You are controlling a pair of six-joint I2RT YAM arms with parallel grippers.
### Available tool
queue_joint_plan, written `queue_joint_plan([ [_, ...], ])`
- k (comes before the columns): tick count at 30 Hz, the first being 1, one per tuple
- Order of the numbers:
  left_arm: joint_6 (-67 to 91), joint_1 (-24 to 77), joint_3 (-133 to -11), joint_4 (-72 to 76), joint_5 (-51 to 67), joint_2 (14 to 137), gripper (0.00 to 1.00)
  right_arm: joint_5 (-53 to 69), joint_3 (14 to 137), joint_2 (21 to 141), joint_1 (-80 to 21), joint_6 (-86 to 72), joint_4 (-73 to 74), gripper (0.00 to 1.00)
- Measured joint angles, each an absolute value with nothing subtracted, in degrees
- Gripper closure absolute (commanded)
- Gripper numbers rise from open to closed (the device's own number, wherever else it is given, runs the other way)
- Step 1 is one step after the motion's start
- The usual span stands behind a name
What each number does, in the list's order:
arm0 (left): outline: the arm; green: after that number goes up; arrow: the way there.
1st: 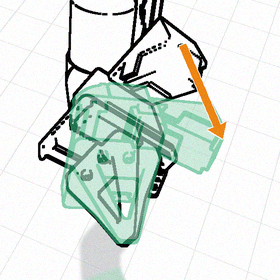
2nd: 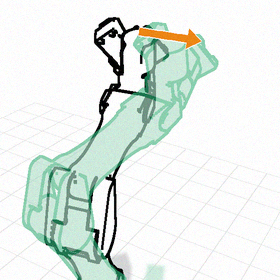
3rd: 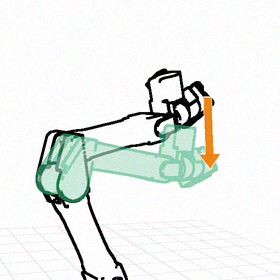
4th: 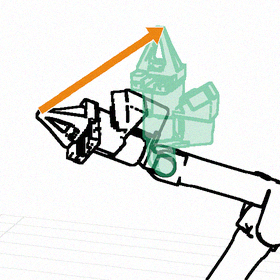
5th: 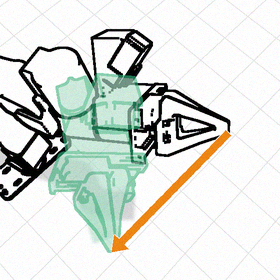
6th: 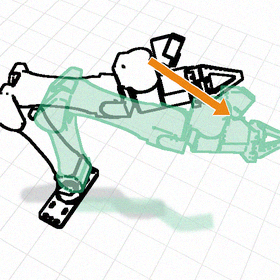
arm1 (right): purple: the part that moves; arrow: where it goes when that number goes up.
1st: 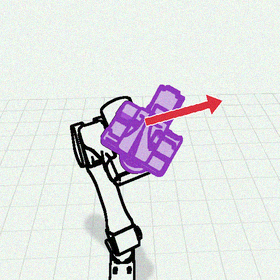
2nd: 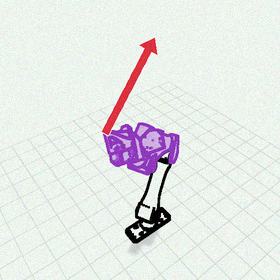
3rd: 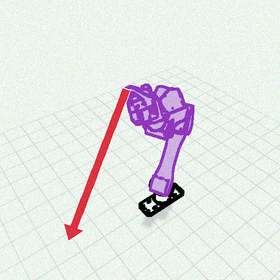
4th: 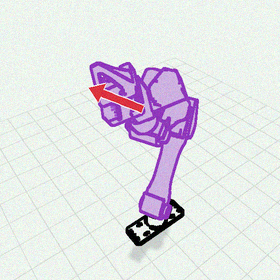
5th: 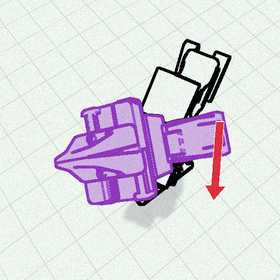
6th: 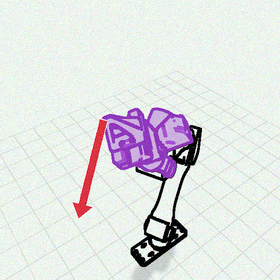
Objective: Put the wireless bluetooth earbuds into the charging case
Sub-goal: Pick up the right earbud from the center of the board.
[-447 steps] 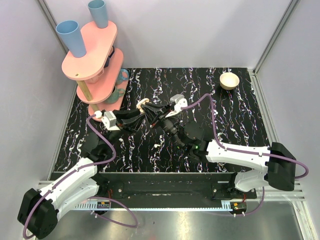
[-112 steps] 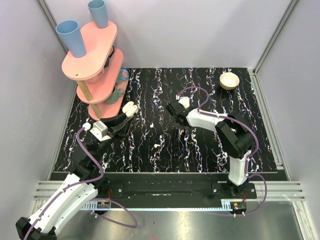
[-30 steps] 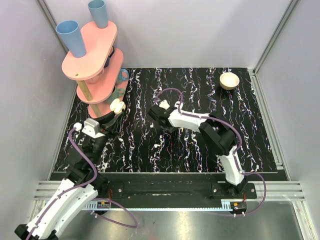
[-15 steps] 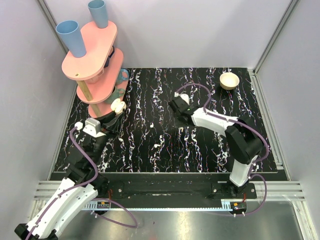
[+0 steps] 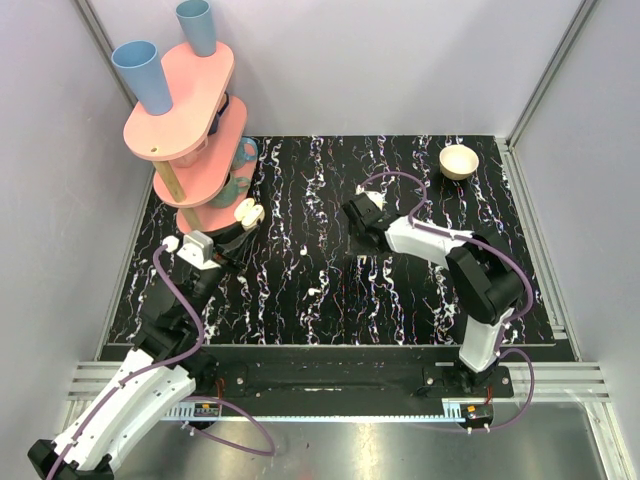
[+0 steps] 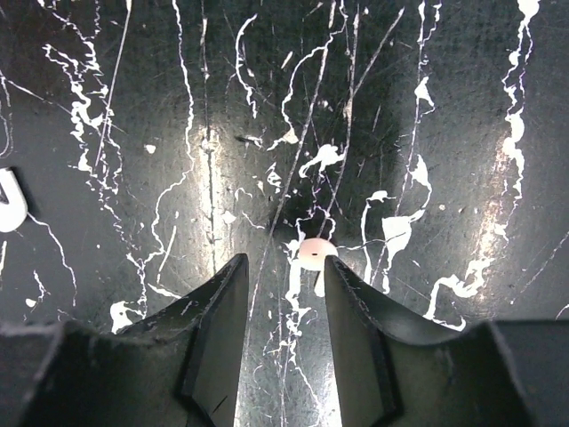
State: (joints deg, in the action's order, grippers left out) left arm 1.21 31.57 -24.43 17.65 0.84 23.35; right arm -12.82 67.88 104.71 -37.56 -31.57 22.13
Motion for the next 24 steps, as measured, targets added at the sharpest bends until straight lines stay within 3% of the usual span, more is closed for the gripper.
queue_joint_plan([
  [24,1.04,31.57,-24.43,17.63,1.54,23.49,1.0,-15.64,69.76,108.14,-36.84,-31.14,24.69,0.56],
])
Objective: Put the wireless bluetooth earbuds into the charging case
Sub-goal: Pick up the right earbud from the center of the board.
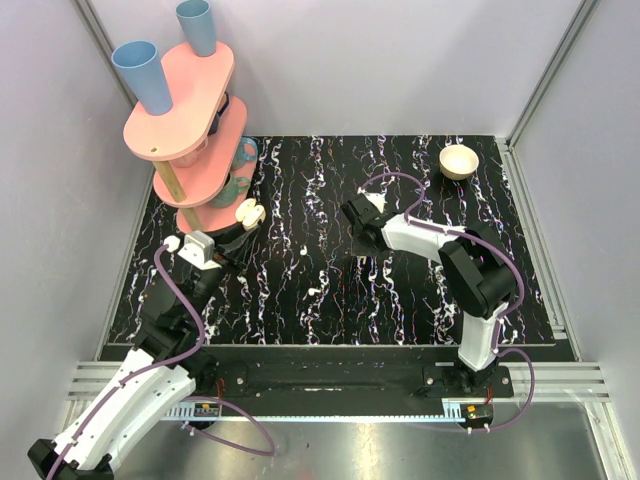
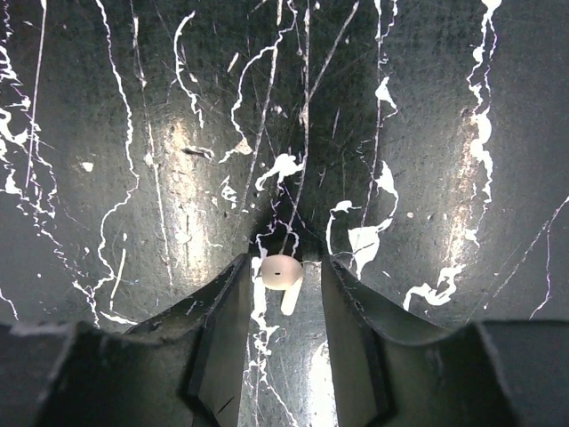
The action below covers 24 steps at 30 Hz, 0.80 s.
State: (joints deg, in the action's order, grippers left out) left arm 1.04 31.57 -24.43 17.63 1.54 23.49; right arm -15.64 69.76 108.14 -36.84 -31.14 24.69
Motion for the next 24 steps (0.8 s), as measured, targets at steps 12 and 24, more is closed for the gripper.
queue_joint_plan([
  [12,0.16,31.57,-24.43,17.61,1.48,23.42,1.0,-15.55,69.97,108.9,-36.62,-30.0,25.39,0.59],
  [24,-0.01,31.57,-24.43,17.61,1.48,23.35,1.0,-15.42,71.18,109.78,-36.62,-27.88,25.87,0.6],
])
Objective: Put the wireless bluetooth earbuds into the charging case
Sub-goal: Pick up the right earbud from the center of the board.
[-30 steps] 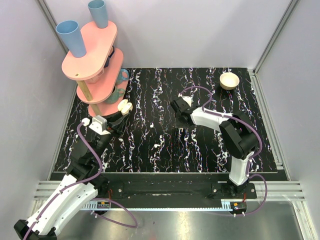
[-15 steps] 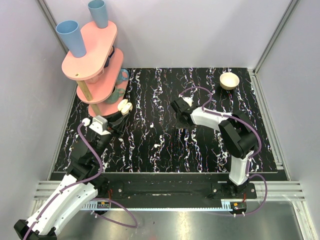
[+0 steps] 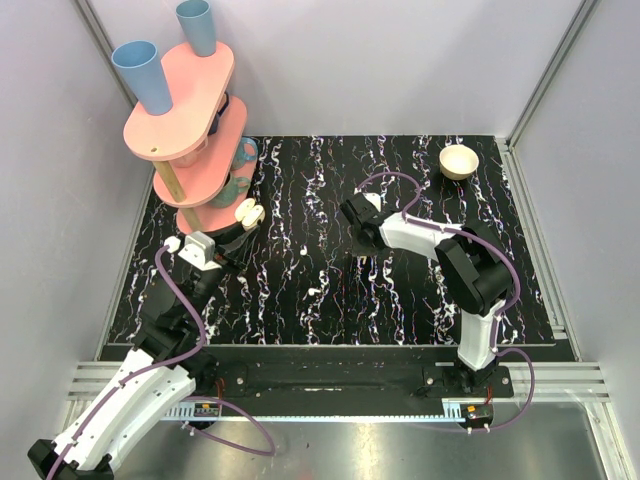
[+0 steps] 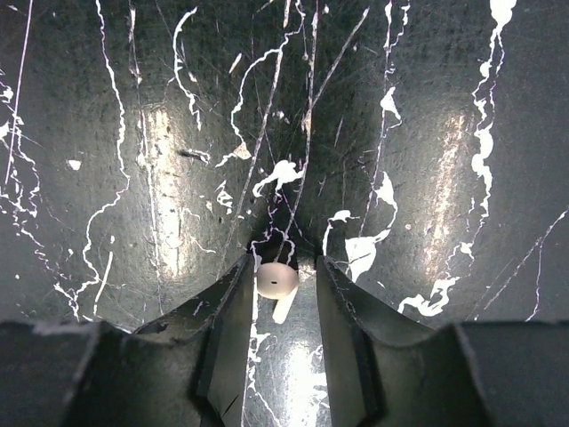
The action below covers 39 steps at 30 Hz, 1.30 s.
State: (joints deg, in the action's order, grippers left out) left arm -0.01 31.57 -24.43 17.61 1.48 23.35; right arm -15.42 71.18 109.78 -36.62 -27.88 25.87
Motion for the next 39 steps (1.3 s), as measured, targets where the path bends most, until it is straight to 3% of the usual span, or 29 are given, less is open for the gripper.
queue_joint_plan([
  [39,0.01,31.57,-24.43,17.61,1.48,23.35,1.0,-13.8,72.4,110.45,-36.51,-24.77,27.16,0.62],
])
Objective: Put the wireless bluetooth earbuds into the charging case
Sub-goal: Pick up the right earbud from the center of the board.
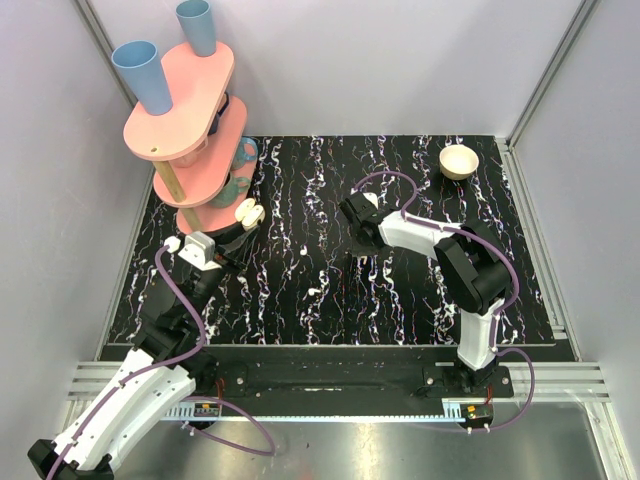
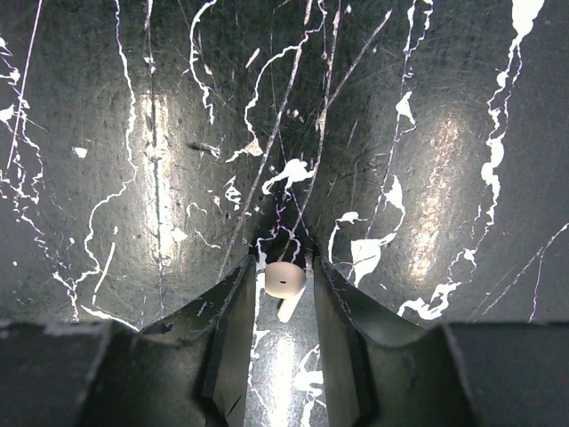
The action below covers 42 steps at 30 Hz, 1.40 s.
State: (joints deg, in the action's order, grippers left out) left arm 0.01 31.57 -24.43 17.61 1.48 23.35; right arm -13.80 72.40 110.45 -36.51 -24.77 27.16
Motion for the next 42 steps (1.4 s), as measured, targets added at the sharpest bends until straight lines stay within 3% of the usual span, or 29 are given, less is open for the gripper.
queue_joint_plan([
  [19,0.01,31.57,-24.43,17.61,1.5,23.38,1.0,-13.39,72.44,110.54,-36.47,-24.4,27.29,0.63],
  [24,0.01,31.57,-24.43,17.61,1.5,23.38,1.0,-13.32,72.44,110.54,-36.47,-24.4,27.29,0.69],
  [27,-0.01,31.57,-24.43,17.61,1.5,23.38,1.0,-12.97,72.44,110.54,-36.47,-24.32,27.31,0.56],
  [32,0.01,31.57,-24.43,17.61,1.5,23.38,1.0,-12.97,72.44,110.52,-36.4,-23.99,27.55,0.54],
  [42,-0.01,31.57,-24.43,17.61,1.5,23.38,1.0,-12.47,72.44,110.48,-36.36,-24.01,27.55,0.65],
])
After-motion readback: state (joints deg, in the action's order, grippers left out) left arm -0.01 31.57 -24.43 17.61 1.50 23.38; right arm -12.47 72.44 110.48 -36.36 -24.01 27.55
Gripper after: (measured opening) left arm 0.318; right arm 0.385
